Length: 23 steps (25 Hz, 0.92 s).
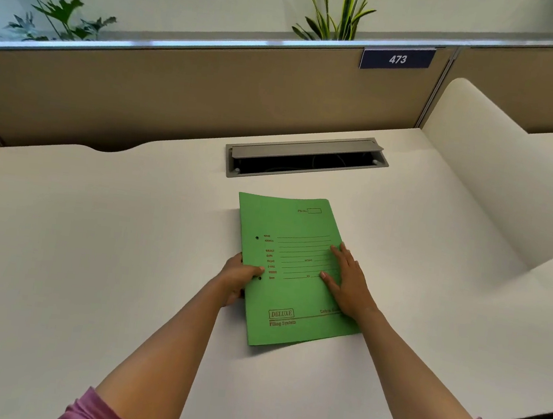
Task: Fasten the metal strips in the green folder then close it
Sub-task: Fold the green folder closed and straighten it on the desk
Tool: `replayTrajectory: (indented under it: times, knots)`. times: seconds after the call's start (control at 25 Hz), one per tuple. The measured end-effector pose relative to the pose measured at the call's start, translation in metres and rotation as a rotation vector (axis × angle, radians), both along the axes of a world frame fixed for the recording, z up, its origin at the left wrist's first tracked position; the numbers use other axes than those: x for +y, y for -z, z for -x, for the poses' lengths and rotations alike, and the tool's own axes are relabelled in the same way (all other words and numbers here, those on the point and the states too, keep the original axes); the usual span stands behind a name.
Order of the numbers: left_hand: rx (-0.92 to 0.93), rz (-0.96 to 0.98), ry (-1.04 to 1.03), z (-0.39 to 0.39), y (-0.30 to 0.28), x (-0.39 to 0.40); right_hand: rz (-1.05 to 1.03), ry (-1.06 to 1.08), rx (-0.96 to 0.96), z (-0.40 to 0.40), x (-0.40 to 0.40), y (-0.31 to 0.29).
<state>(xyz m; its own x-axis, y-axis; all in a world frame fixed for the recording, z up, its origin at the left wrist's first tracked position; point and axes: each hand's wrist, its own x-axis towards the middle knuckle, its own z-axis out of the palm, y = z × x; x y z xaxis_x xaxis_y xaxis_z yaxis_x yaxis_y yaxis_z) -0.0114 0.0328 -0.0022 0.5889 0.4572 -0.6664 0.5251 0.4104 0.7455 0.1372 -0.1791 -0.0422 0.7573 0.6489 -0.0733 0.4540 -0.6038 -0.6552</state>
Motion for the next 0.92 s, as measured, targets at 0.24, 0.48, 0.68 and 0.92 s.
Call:
replayTrajectory:
  times: [0.24,0.48,0.68,0.92]
  knots:
    - [-0.130,0.079,-0.073,0.005,-0.001,0.001,-0.265,0.234,0.215,0.004,-0.002,-0.010]
    - [-0.198,0.061,-0.160,0.021,-0.015,0.031,-0.358,0.364,0.372,0.005,0.021,-0.021]
    - [-0.229,0.049,-0.248,0.036,-0.024,0.062,-0.271,0.224,0.605,0.008,0.053,-0.034]
    - [-0.235,-0.039,-0.414,0.065,-0.017,0.105,-0.269,0.193,0.641,0.042,0.107,-0.039]
